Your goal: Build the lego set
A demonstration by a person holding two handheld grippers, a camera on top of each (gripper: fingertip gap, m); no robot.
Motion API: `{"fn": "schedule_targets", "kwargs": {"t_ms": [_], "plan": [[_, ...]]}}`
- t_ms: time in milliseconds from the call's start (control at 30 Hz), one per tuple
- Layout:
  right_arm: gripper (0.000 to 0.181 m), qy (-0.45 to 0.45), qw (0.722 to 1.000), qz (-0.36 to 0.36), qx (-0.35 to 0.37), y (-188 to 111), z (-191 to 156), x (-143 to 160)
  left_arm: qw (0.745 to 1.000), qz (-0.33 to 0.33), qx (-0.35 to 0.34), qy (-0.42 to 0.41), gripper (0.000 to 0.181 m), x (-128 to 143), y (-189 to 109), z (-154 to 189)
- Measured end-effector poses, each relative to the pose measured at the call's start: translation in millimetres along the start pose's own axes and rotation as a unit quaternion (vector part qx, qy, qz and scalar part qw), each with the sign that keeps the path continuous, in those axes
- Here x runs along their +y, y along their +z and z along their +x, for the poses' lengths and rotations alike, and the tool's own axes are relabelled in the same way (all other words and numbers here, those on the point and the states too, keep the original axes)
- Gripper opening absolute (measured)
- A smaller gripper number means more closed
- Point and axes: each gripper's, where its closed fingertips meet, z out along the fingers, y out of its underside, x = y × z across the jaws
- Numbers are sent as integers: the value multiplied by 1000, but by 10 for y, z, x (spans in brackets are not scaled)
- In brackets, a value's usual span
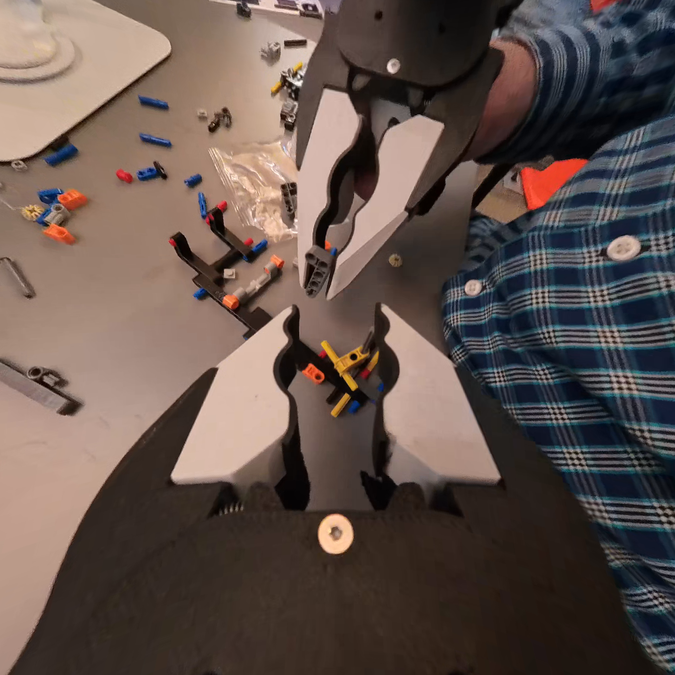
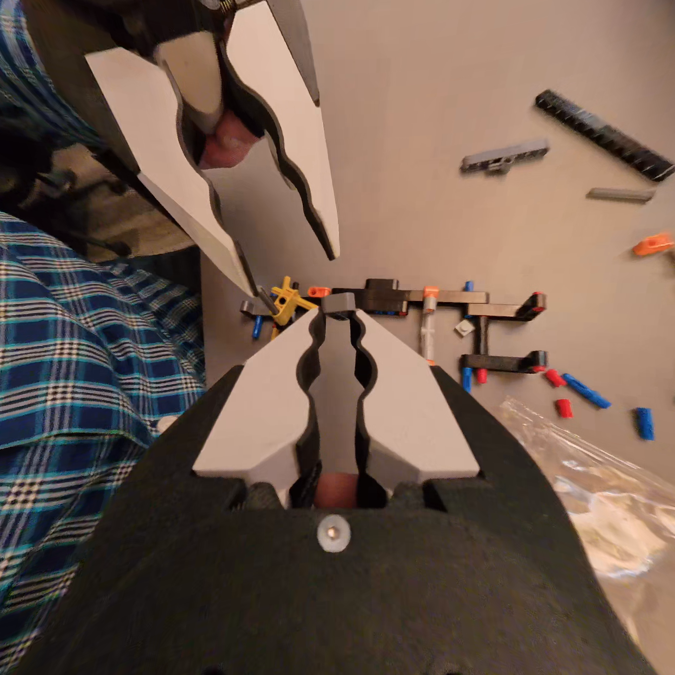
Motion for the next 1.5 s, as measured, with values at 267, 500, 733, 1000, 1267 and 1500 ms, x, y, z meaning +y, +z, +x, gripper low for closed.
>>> {"fn": "schedule_targets", "kwargs": {"t_ms": [267,500,733,1000,1267,1500], "plan": [[11,-159,977,-42,138,-76,90,-154,991,71,18,-116,32,-371,37,-81],[10,-217,949,-73,219,-106,169,-221,985,73,-16,-158,12,-365,80,-158],[6,-224,944,-55,236,-172,152,-301,970,129,16,-207,8,-461,16,-135],[23,-101,987,83,89,-340,-58,-515,898,282,182,-284,6,-765,-294,-45],[20,-83,983,163,32,-468,-107,-682,814,348,318,-339,6,-929,-433,51],[4,-177,973,139,57,-509,-142,-693,777,371,354,-365,7,-941,-459,50]]}}
